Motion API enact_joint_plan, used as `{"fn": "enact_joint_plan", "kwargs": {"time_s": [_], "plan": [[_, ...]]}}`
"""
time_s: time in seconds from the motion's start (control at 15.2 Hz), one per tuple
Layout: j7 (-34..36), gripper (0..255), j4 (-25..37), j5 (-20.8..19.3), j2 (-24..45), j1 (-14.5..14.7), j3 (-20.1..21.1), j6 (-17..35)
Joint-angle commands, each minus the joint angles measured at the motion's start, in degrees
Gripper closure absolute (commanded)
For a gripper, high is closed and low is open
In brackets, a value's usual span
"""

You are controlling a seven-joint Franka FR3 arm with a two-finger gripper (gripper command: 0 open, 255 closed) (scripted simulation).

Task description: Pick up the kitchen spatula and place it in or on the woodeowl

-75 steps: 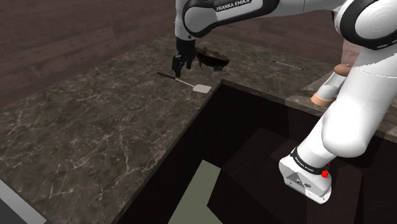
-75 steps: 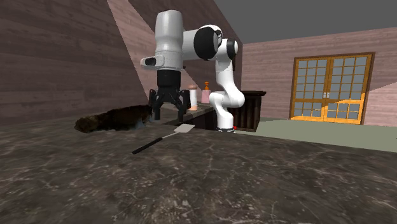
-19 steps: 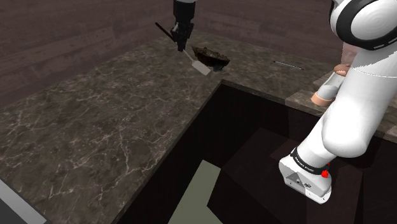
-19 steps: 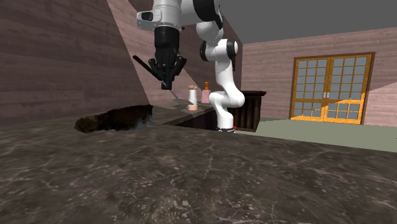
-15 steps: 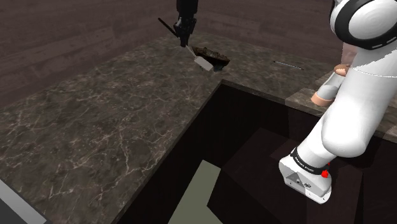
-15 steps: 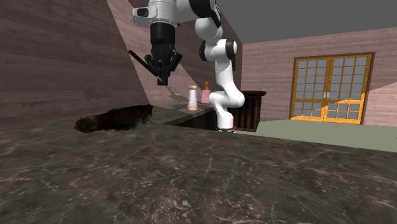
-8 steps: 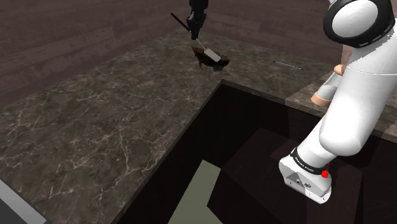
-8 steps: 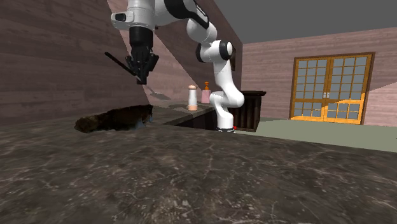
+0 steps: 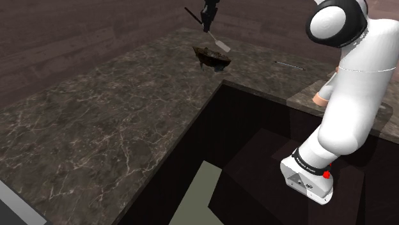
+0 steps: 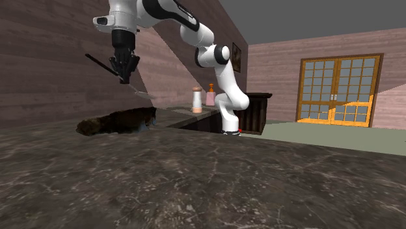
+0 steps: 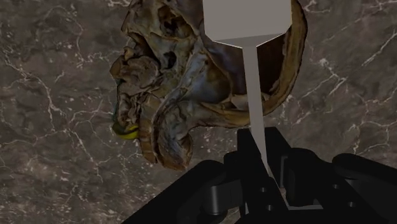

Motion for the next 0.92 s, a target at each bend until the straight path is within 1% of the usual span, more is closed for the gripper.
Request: {"fn": "enact_joint_plan", "kwargs": {"time_s": [0.0,0.2,0.46,0.86], "plan": [[-2.5,255,3.0,0.3,2.1,-1.8,-0.7,-0.9],[-5.7,255,11.4,0.7,7.3,-4.2,-1.6,-4.3],[-5.8,255,4.4,0.8,4.9,-4.3,-1.5,0.4],[-6.0,255,-3.6,0.8,2.8,-4.4,-1.5,6.3]]}}
